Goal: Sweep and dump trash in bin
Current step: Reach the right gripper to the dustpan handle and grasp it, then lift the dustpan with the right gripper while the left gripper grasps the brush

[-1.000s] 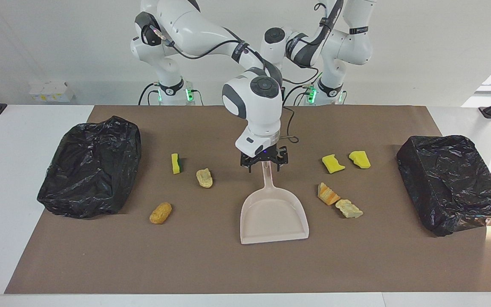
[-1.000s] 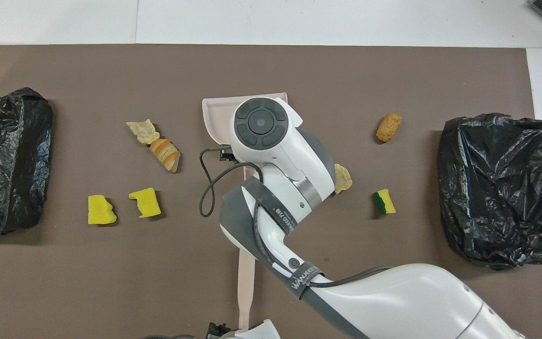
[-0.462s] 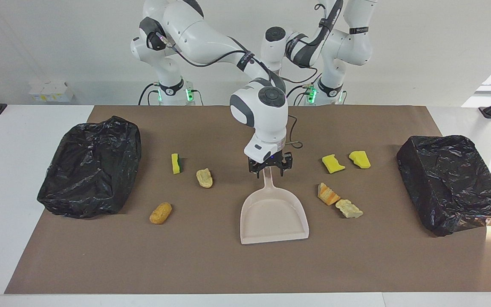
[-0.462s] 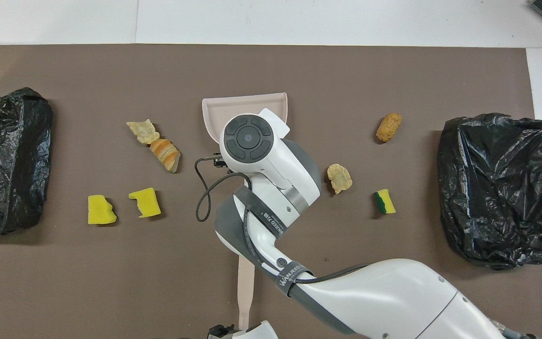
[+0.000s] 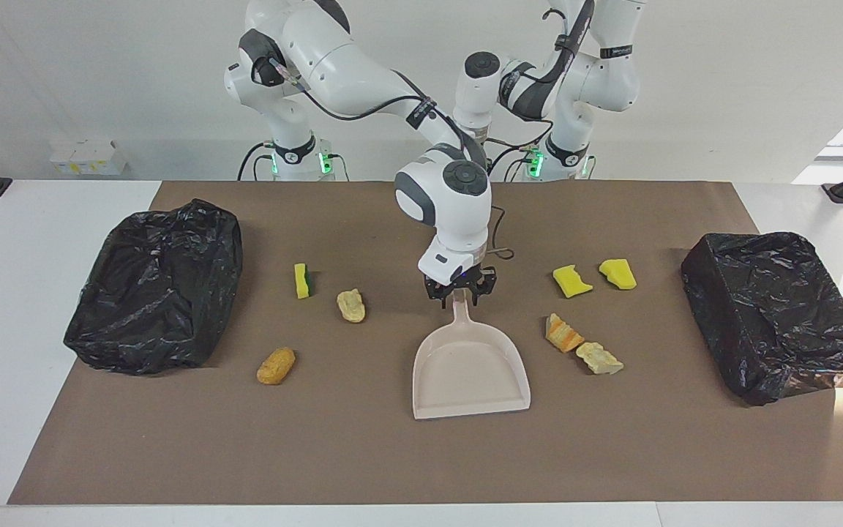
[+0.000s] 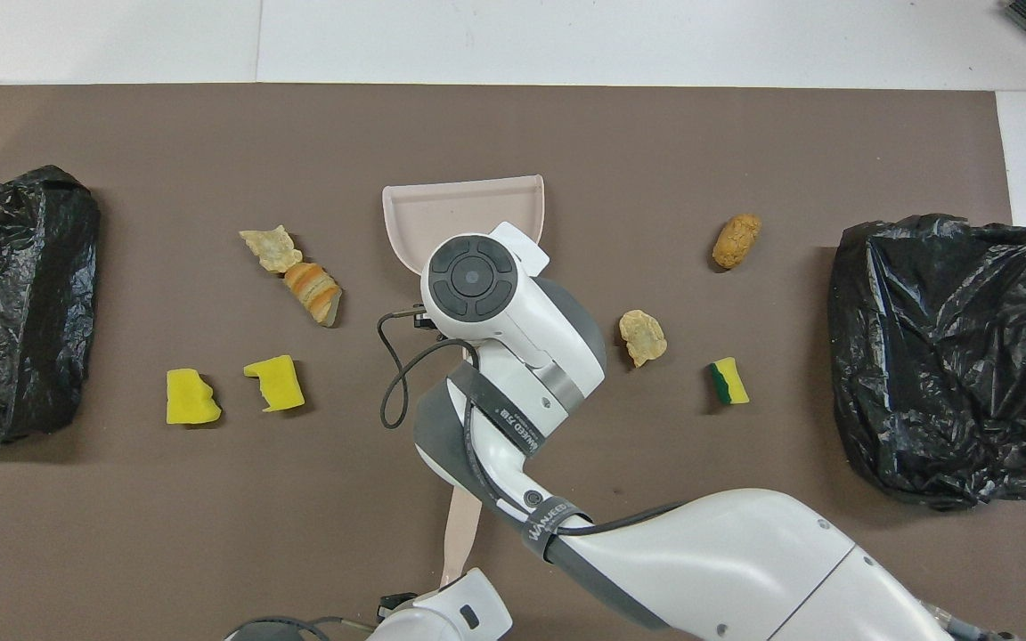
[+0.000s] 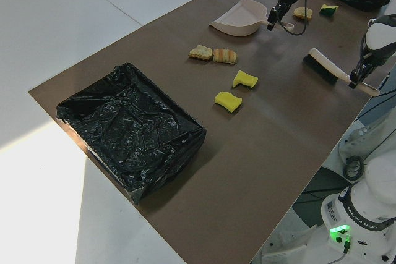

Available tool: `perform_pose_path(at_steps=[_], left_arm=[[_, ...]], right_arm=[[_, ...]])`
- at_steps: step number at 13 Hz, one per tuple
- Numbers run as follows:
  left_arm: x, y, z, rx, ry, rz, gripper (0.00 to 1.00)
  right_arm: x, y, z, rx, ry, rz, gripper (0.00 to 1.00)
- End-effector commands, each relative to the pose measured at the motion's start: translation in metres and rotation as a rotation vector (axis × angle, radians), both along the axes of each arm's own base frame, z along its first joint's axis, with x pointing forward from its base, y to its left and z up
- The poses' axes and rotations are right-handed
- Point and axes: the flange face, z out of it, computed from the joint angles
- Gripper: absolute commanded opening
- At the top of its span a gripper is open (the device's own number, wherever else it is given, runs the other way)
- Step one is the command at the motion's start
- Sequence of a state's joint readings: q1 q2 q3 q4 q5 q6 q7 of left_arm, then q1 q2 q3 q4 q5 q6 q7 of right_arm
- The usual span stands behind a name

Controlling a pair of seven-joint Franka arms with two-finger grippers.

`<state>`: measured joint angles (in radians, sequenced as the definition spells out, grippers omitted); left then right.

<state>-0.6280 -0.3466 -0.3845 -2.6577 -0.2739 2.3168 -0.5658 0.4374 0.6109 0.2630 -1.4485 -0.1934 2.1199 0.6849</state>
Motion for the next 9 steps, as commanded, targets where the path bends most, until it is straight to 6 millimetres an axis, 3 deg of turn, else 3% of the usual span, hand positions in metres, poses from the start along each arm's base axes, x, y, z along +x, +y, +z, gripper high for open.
perform_pose_path(at_steps=[1, 3, 5, 7, 9], left_arm=[[0.018, 0.02, 0.035, 0.039, -0.018, 0.041, 0.0], [0.027, 0.037, 0.057, 0.095, 0.002, 0.068, 0.0], [0.054, 0.056, 0.082, 0.122, 0.009, 0.146, 0.0], [0.087, 0.089, 0.09, 0.143, 0.002, 0.249, 0.0], [0.12, 0.131, 0.087, 0.175, -0.01, 0.366, 0.0]], right_arm=[[0.001, -0.006, 0.007, -0.01, -0.039, -0.008, 0.0], [0.004, -0.01, 0.012, -0.013, -0.055, -0.008, 0.0], [0.008, -0.016, 0.022, -0.008, -0.067, -0.011, 0.0], [0.015, -0.033, 0.045, -0.006, -0.086, 0.003, 0.0], [0.024, -0.063, 0.059, -0.03, -0.087, 0.127, 0.0]])
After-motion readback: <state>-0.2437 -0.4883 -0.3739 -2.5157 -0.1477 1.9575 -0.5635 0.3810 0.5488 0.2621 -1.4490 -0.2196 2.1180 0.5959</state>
